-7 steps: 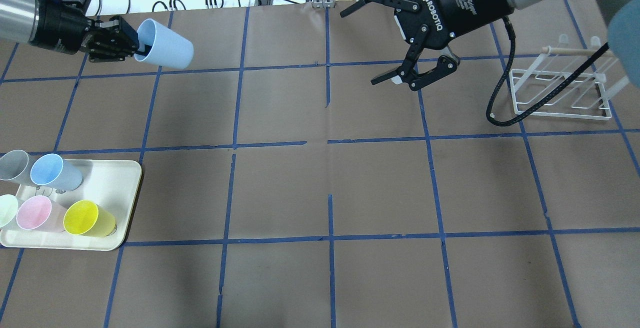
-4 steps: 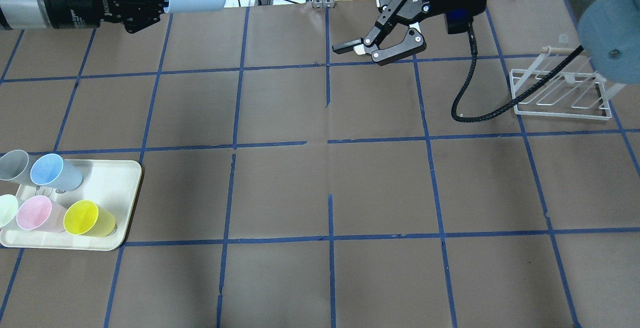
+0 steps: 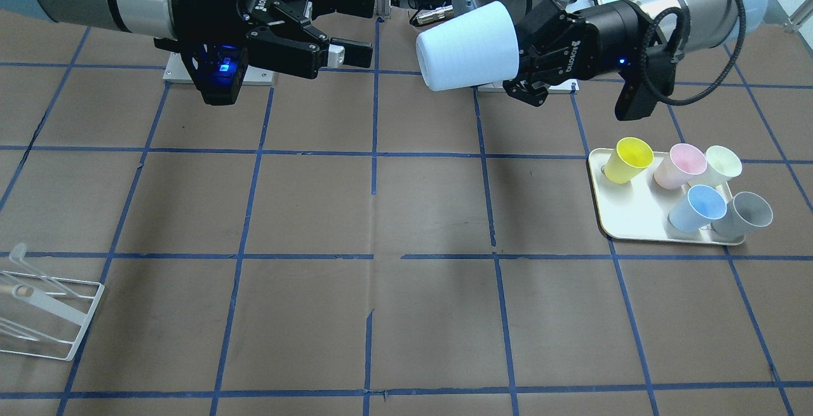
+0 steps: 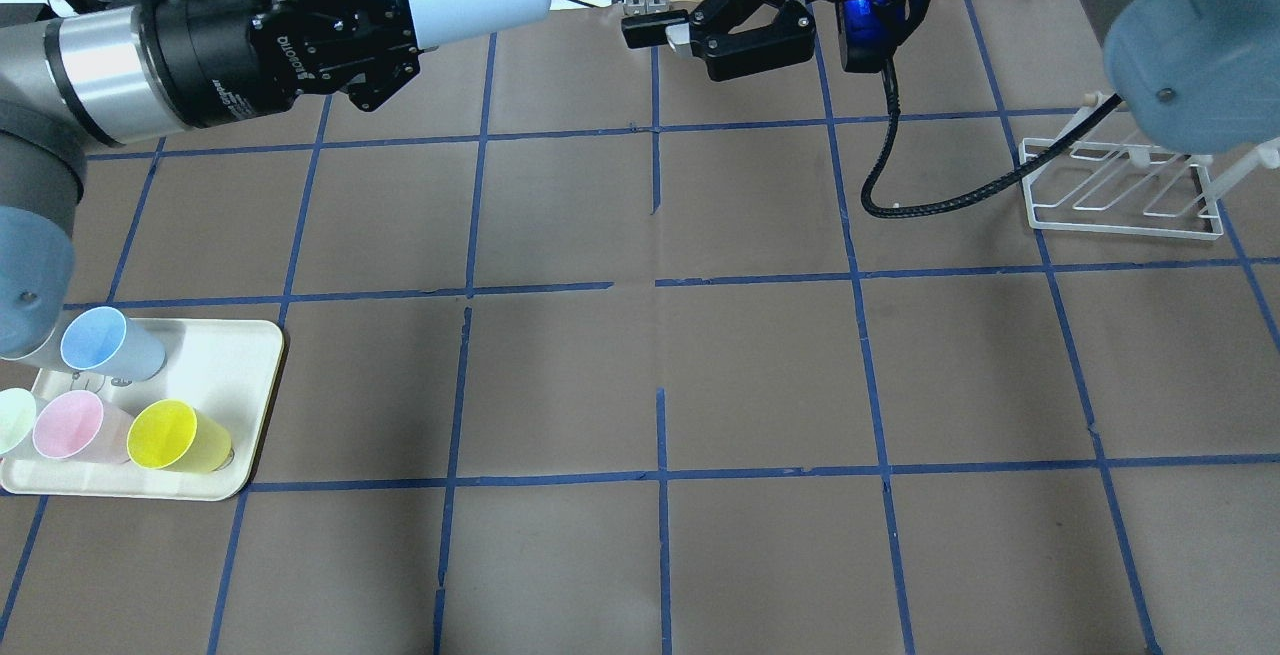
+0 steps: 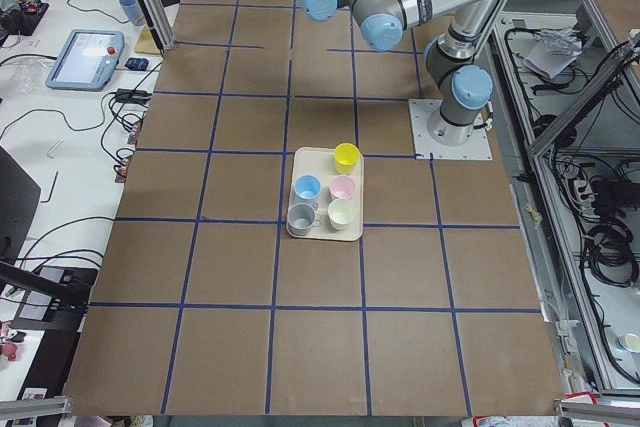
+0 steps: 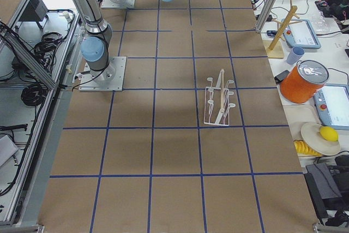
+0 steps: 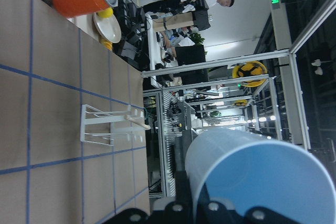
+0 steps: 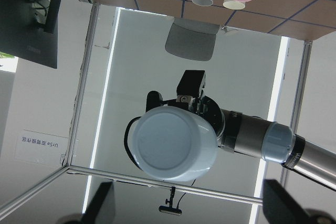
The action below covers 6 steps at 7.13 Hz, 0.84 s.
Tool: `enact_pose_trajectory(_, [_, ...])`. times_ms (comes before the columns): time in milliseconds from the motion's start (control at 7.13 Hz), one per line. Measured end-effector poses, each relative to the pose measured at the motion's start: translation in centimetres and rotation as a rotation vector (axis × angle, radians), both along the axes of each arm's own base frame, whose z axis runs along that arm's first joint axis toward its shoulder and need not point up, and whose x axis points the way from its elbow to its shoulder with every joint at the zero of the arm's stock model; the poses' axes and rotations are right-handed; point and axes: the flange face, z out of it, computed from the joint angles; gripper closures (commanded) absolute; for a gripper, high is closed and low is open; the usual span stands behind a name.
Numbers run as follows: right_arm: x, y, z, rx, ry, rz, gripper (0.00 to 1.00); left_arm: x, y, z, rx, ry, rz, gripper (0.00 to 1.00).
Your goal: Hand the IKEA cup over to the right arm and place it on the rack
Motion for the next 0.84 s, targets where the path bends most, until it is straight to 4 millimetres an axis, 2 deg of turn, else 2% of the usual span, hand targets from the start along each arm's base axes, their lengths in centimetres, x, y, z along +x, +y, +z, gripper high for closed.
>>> enact_pose_trajectory(421, [0.2, -0.2, 0.0, 0.016, -0.014, 0.000, 0.00, -1.6, 2.5, 0.8, -0.026, 0.019, -0.019, 1.00])
enact_pose_trajectory(842, [1.0, 0.0, -0.4, 0.041, -0.013, 0.015, 0.00, -2.0, 3.7, 1.2, -0.037, 0.015, -0.022, 1.00])
